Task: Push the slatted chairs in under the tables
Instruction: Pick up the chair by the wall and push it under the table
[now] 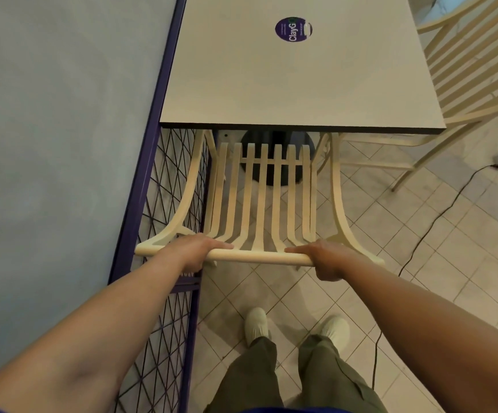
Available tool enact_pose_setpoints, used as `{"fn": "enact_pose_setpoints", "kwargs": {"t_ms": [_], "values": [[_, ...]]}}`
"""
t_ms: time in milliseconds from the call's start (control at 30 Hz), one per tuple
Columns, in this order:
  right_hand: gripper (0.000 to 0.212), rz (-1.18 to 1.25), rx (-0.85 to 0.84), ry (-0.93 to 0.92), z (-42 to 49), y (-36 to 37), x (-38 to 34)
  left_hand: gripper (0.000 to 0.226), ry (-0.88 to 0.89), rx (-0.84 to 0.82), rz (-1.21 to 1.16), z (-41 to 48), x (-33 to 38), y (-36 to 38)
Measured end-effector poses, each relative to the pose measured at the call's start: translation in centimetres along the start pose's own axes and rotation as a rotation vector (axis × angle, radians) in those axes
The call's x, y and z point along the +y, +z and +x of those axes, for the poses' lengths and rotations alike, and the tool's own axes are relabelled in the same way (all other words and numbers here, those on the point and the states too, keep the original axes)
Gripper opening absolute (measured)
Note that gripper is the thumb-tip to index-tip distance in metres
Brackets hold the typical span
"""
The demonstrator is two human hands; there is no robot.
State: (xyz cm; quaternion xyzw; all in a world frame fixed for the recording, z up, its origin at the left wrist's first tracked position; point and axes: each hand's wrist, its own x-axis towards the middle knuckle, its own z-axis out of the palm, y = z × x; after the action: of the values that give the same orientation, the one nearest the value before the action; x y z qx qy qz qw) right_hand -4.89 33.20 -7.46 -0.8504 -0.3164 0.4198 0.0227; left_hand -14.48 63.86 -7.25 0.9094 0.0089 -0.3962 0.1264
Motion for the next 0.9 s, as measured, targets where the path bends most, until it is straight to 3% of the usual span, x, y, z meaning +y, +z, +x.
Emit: {"fn": "enact_pose_setpoints", "kwargs": {"t_ms": [367, 567, 900], "values": [[0.083, -0.049, 0.047, -0.006, -0.4, 0.8, 1.7, 0.1, -0.024, -0.128, 0.063, 0.4, -2.0, -0.5], [0.092, -0.051, -0.047, -0.018, 0.1, 0.3, 2.4, 0.102, -0.009, -0.105, 0.079, 0.8, -1.4, -0.3], [0.091, -0.048, -0.047, -0.017, 0.0, 0.3, 2.2, 0.105, -0.003, -0.102, 0.086, 0.8, -1.5, -0.3]]}}
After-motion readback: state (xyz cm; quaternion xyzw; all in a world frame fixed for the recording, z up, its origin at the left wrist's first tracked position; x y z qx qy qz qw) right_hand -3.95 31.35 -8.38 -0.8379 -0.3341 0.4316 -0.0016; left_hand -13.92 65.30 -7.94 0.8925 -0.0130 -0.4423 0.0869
